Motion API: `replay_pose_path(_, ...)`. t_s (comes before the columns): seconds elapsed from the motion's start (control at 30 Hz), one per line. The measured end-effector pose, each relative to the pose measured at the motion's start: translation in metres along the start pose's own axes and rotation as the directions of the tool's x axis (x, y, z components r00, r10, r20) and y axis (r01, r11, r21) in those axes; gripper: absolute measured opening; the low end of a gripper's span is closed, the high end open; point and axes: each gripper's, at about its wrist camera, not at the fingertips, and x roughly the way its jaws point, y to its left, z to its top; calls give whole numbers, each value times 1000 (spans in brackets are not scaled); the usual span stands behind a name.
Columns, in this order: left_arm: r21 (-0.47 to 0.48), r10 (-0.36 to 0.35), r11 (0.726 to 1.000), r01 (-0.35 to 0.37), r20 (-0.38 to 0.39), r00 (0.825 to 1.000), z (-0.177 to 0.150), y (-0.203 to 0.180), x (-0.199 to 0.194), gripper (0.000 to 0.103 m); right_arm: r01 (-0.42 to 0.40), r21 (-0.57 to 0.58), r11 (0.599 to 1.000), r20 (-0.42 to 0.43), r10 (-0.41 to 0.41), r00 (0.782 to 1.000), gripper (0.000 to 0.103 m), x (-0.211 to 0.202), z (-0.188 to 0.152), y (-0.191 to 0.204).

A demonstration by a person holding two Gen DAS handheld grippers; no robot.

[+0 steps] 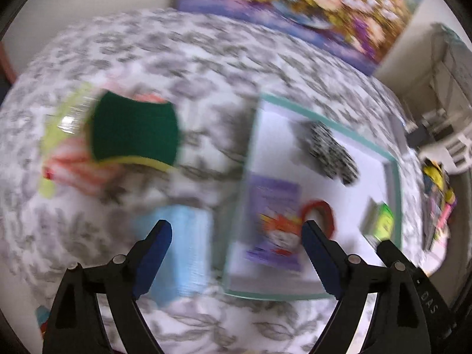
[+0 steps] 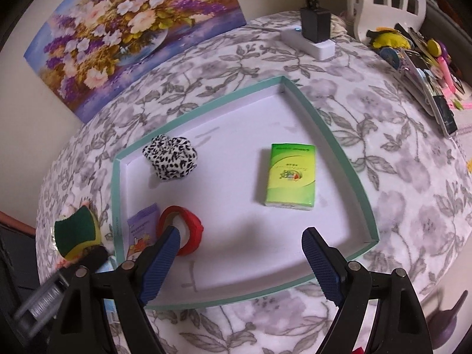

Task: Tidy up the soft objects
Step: 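Move left tool to the pile while right tool grasps the blue mask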

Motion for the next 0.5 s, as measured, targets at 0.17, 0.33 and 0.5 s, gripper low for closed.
replay_pose_path(0.17, -103, 118, 988, -117, 11, 993, 10, 42, -9, 90, 11, -38, 999, -15, -11, 1000, 87, 6, -5, 14)
replay_pose_path(0.33, -200, 233, 953, -229, -5, 973, 17, 92, -15, 90, 10, -114, 993, -20, -12, 1000, 87, 9, -13, 42)
replay_pose_path(0.5, -307, 268, 916, -257, -7, 963, 19, 135, -24, 90, -30, -201, 979, -17, 28, 999, 87, 9, -25, 83)
